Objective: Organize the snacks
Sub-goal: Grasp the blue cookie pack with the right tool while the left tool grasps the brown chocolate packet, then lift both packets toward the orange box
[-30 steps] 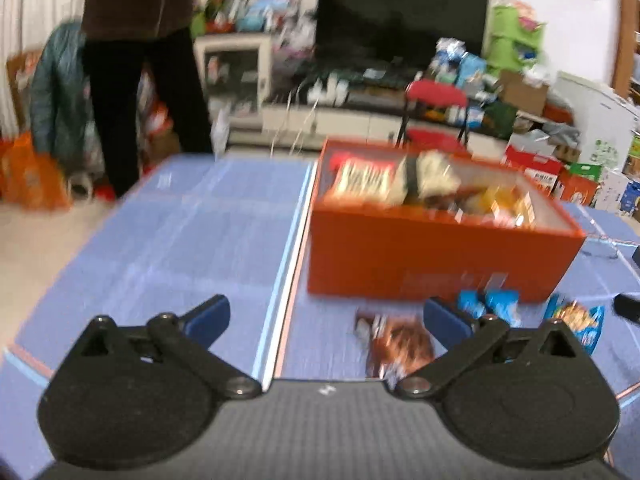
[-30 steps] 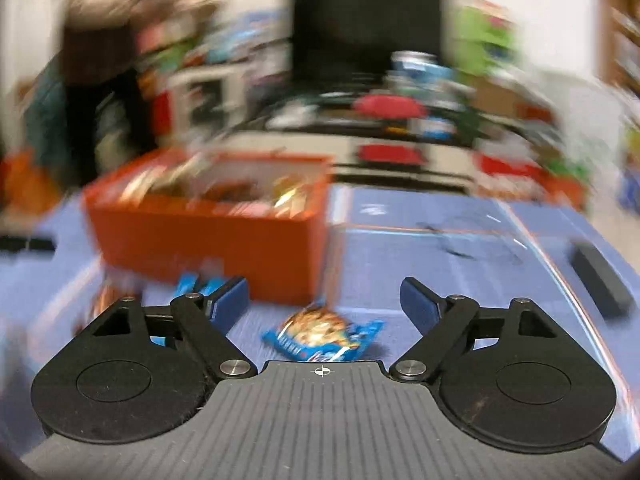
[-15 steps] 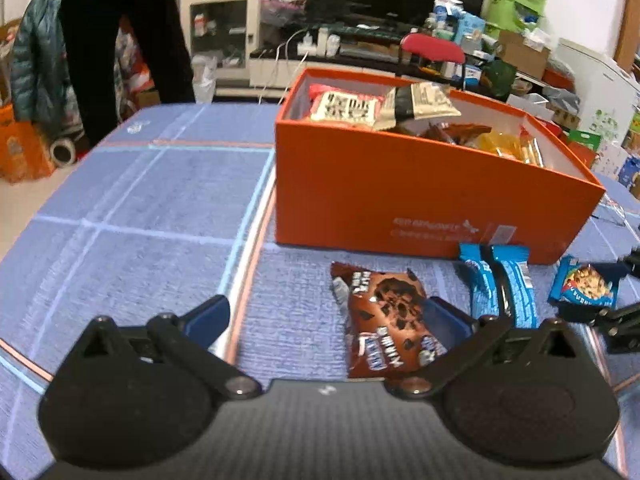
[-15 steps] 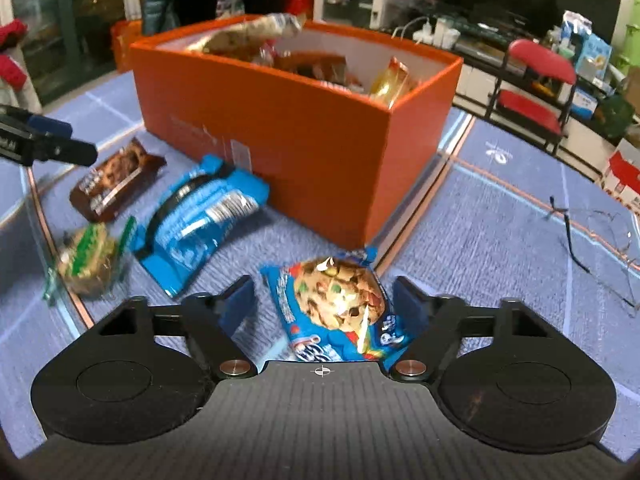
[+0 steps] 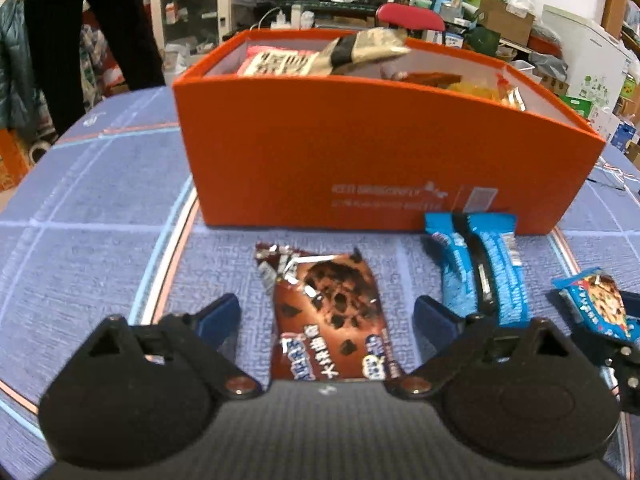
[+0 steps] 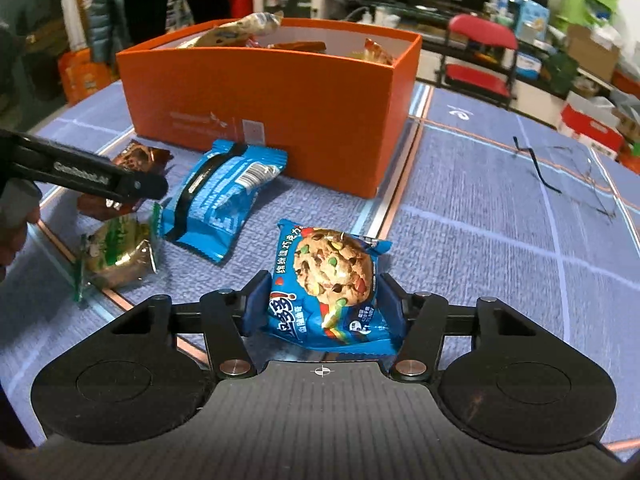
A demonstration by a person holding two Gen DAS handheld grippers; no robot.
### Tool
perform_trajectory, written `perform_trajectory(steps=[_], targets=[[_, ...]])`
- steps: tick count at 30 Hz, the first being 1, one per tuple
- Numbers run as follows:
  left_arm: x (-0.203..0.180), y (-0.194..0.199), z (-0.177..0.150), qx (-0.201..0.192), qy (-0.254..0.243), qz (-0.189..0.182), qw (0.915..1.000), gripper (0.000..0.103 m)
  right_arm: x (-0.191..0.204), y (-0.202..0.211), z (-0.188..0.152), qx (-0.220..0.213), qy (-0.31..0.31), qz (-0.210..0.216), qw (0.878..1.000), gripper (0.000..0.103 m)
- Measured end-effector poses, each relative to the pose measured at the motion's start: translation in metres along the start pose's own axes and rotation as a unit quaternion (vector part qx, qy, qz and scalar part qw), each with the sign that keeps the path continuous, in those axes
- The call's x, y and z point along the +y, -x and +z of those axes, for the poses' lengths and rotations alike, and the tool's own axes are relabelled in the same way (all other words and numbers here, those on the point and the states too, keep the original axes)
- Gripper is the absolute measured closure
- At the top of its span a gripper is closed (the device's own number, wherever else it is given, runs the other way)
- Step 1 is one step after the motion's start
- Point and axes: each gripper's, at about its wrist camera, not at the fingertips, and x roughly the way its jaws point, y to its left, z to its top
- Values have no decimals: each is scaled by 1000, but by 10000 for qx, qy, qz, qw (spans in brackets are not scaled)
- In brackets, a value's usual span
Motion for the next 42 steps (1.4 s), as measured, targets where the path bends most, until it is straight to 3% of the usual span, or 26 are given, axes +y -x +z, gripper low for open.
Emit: perform_trajectory(steps=[6, 9, 11, 13, 16, 30, 42], targets=[[1, 1, -2, 11, -74, 112, 9999, 12, 3, 1, -2, 99, -397, -204, 9990, 49], [-2, 1, -1, 8, -114, 95, 9999, 15, 7, 3, -1, 137, -435, -276, 9986, 56], [-3, 4, 1, -24, -186, 43, 9998, 34, 11, 4, -1, 165, -470, -352, 9981, 60], [-6, 6, 3, -6, -209, 13, 9998, 45, 15, 6, 0, 166, -492, -394, 9979, 64], [-1, 9, 3, 33, -163, -78, 9998, 49, 20, 10, -1, 175, -528, -392, 9977, 65], [26, 26, -8, -6, -111, -365, 9993, 52, 25, 11, -1, 66, -383, -338, 9987, 65], [15, 62, 3, -484, -252, -464, 9974, 52, 48, 35, 9, -545, 347, -727, 9953, 66]])
